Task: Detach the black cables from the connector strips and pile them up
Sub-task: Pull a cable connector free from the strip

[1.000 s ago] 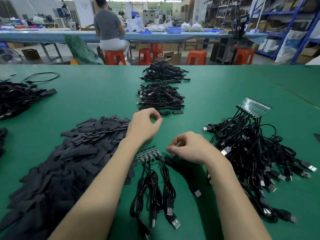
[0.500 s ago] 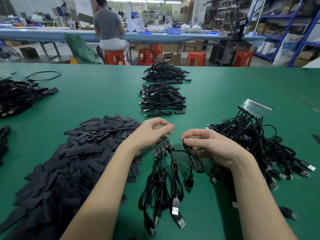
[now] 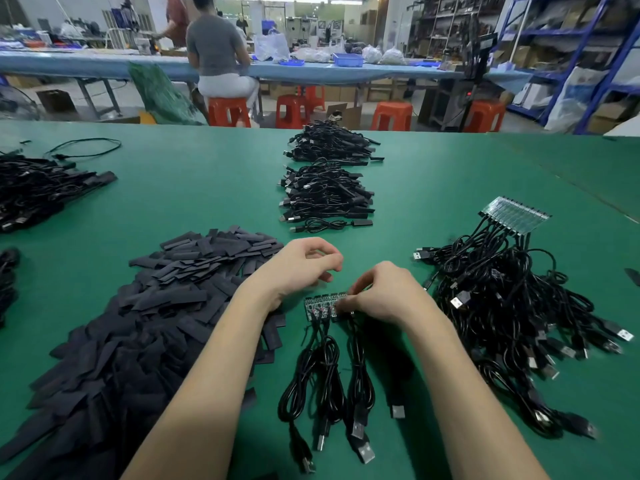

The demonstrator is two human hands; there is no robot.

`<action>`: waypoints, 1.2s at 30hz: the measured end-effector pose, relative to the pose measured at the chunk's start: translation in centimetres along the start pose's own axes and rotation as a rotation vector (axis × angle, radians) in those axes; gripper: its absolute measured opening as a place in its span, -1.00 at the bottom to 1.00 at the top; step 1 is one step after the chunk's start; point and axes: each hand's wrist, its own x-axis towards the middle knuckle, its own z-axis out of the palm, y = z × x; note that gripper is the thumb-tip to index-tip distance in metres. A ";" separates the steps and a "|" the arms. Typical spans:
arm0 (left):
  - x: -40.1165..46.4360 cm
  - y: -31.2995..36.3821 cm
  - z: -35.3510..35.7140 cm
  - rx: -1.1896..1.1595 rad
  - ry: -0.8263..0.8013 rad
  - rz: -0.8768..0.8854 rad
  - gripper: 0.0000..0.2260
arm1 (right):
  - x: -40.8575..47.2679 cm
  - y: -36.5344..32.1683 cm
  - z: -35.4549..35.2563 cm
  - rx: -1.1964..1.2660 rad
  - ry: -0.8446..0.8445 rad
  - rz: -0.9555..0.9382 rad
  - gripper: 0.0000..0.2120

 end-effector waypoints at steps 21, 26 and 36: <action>-0.7 0.8 0.1 -0.349 -0.182 -0.015 -0.73 | 0.1 1.9 -1.8 0.992 -0.068 -0.085 -0.71; -0.9 0.8 0.2 -0.339 -0.220 0.029 -0.73 | 0.2 1.8 -1.5 1.142 -0.198 -0.096 -0.83; -1.0 0.4 -0.1 -0.512 -0.340 0.029 -0.85 | -0.2 1.2 0.0 1.586 -0.423 0.053 -0.82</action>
